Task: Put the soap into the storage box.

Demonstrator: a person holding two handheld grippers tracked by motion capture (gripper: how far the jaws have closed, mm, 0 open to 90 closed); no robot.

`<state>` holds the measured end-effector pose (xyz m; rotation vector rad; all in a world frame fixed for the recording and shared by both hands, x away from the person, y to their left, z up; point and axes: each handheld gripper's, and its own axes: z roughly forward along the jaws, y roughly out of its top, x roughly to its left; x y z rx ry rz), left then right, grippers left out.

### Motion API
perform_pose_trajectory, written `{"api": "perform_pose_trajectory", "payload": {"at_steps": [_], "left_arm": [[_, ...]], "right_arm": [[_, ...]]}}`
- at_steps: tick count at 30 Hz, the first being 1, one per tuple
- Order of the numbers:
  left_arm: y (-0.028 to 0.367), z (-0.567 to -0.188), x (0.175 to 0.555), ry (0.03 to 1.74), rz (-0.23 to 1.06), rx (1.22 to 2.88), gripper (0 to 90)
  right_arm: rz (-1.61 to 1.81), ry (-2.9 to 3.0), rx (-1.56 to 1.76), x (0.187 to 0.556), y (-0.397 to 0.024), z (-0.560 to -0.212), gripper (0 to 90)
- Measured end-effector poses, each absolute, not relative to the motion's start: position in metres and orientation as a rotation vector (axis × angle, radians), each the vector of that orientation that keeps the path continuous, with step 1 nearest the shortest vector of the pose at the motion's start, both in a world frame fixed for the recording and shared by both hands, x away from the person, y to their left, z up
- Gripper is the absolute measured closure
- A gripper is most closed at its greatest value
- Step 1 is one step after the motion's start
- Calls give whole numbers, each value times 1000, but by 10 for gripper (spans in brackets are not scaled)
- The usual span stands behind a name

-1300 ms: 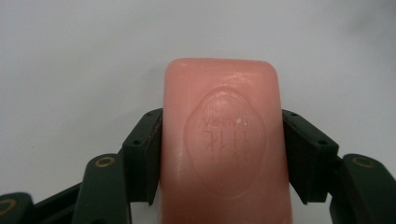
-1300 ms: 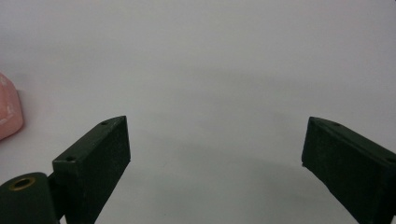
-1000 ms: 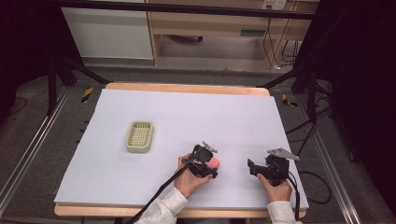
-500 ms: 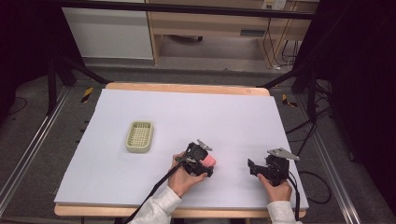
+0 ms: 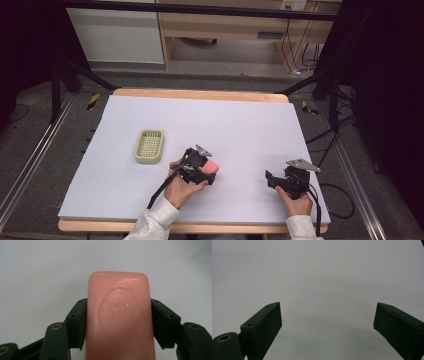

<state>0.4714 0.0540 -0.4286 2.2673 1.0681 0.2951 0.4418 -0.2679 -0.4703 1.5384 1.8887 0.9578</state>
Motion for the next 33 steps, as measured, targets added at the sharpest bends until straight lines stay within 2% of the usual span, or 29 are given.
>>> {"api": "perform_pose_trajectory", "payload": {"at_steps": [33], "left_arm": [[137,-396,489,1215,420,2139,371]], "right_arm": [[958,1885,1540,441,-267,-471,84]]}}
